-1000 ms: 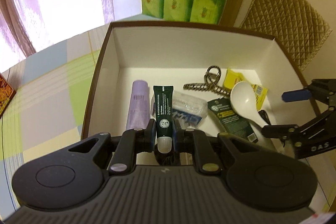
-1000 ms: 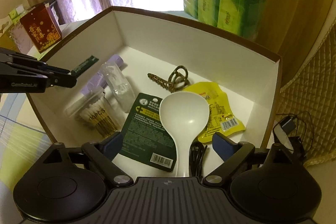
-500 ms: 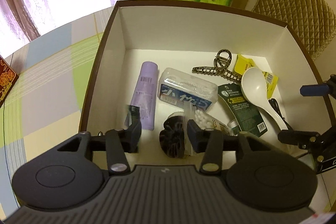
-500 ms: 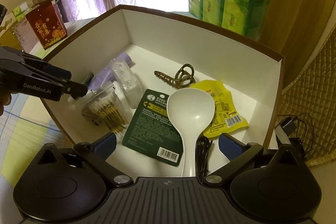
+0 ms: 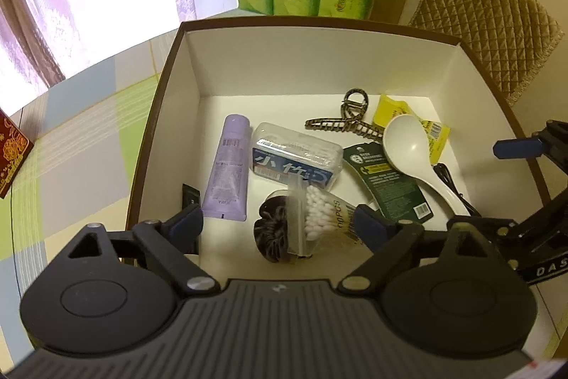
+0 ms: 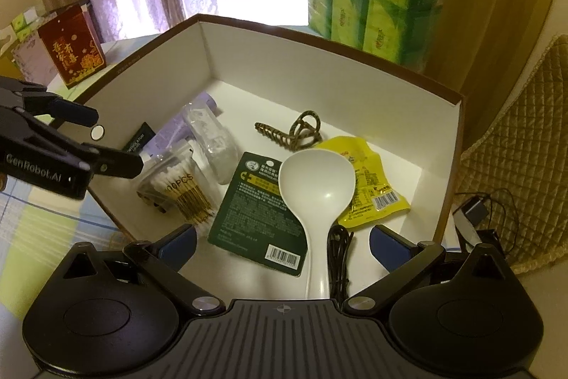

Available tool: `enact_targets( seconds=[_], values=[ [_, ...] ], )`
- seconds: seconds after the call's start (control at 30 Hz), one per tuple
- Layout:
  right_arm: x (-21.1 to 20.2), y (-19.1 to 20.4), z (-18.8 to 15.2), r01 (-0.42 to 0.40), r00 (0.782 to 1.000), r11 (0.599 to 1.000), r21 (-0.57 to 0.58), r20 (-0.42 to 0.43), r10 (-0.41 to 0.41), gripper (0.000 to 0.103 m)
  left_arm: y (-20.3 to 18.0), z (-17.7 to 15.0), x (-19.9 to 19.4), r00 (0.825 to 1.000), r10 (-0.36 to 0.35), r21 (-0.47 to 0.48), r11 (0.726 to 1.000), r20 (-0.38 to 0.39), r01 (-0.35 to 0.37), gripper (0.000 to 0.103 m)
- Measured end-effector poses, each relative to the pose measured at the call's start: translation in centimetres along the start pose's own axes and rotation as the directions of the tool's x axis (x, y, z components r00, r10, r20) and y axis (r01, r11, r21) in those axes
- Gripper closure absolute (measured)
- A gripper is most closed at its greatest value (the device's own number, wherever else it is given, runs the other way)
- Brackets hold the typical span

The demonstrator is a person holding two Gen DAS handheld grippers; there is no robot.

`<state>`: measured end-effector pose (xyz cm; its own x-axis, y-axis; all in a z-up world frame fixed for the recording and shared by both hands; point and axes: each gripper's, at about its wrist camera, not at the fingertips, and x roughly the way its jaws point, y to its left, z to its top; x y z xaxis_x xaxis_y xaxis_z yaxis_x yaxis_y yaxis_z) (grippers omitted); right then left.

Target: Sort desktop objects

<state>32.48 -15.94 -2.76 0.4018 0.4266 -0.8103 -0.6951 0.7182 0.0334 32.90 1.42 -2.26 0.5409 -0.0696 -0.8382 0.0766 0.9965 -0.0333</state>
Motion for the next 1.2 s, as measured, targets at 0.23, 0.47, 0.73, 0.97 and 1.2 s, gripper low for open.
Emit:
enact_targets(
  seconds=[0.23,0.47,0.73,0.97,1.2],
  values=[
    [-1.3,0.5,-0.5,0.042,0.999,0.999,0.031,0.022,-0.043,0.002,-1.1,-0.7,-1.3,0.998,0.059,0.041,0.997,0.029,-0.06,0.007],
    [-3.1,1.1,-1.1,0.096,0.994,0.993,0.069,0.05,-0.099,0.002,-1.1,-1.7,-3.0,0.997,0.058,0.026,0.998,0.054,-0.06,0.006],
    [-4.7,2.2,-2.1,0.119,0.991,0.992,0.047,0.057,-0.121,0.002,-2.2,-3.1,-6.0,0.987,0.095,0.048,0.994,0.127,-0.102,0.006],
    [-6.9,2.9,-3.0,0.1,0.991,0.993,0.064,0.082,-0.105,0.002,-3.2,-4.7,-8.8,0.979,0.095,0.041,0.994,0.18,-0.104,0.006],
    [-9.1,3.6,-4.3,0.08,0.991,0.995,0.063,0.104,-0.087,0.002,-3.7,-6.4,-11.5,0.972,0.109,-0.007,0.994,0.207,-0.11,0.003]
  ],
)
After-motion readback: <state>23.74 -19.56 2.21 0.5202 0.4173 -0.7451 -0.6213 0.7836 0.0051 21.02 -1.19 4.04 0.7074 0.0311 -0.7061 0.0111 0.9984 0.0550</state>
